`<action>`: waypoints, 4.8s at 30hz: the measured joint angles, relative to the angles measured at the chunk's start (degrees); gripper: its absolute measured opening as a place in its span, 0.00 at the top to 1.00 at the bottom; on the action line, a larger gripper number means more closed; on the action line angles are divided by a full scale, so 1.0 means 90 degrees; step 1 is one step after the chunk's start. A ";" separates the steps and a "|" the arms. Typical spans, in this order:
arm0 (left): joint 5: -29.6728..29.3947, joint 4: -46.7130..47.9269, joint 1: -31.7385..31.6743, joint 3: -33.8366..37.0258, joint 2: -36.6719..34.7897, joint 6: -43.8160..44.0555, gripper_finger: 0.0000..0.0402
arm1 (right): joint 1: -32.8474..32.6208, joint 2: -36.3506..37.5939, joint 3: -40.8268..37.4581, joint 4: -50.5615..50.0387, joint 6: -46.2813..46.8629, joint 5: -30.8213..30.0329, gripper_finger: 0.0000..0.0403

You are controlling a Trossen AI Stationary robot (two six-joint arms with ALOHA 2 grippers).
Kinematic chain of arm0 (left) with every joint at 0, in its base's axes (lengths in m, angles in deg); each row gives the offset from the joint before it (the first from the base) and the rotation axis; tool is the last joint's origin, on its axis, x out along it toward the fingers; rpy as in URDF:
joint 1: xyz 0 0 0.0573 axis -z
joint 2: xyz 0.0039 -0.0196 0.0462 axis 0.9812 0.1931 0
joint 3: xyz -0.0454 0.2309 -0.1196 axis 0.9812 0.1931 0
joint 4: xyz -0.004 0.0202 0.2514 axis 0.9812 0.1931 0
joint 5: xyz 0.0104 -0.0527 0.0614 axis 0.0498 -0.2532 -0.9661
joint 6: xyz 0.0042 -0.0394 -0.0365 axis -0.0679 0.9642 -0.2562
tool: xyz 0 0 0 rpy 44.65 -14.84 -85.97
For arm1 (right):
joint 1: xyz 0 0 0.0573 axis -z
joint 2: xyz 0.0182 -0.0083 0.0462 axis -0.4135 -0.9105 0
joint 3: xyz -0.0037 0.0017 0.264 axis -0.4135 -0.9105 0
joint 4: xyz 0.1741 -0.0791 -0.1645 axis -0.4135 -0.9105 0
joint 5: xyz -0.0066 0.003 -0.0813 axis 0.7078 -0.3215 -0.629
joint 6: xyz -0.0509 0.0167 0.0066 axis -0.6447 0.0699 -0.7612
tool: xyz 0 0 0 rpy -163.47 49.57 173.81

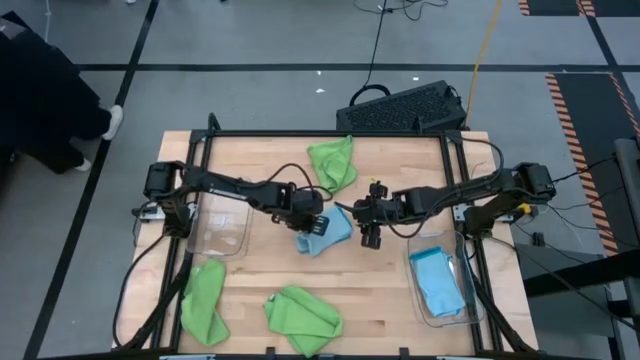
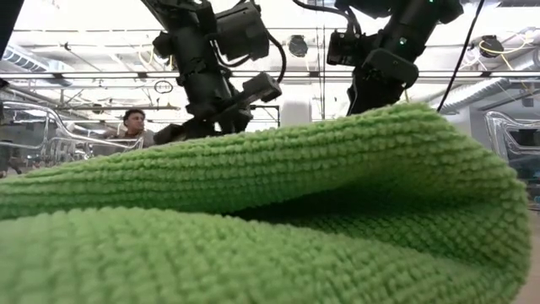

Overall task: Sort microfiber towel by color & place in baskets
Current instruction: Fold the blue microfiber towel

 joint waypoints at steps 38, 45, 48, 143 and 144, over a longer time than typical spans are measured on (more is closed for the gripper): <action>-0.3283 0.0332 0.1651 0.0001 -0.0012 -0.7795 0.57 | 0.0391 0.0000 -0.0630 0.0274 -0.0327 0.0489 0.50; -0.3516 0.0316 0.1645 0.0001 0.0109 -0.7934 0.57 | 0.0385 0.0000 -0.0716 0.0594 -0.0200 0.0491 0.50; -0.3698 0.0308 0.1536 0.0001 0.0109 -0.7860 0.57 | 0.0361 0.0000 -0.0716 0.0927 -0.0229 0.0505 0.50; -0.2345 -0.0392 0.2100 0.0936 0.0048 -0.4654 0.99 | -0.0214 -0.0583 -0.0727 0.1697 -0.0941 0.0670 0.50; -0.2345 -0.0399 0.2100 0.0936 0.0048 -0.4702 0.99 | -0.0214 -0.0587 -0.0725 0.1930 -0.0829 0.0670 0.50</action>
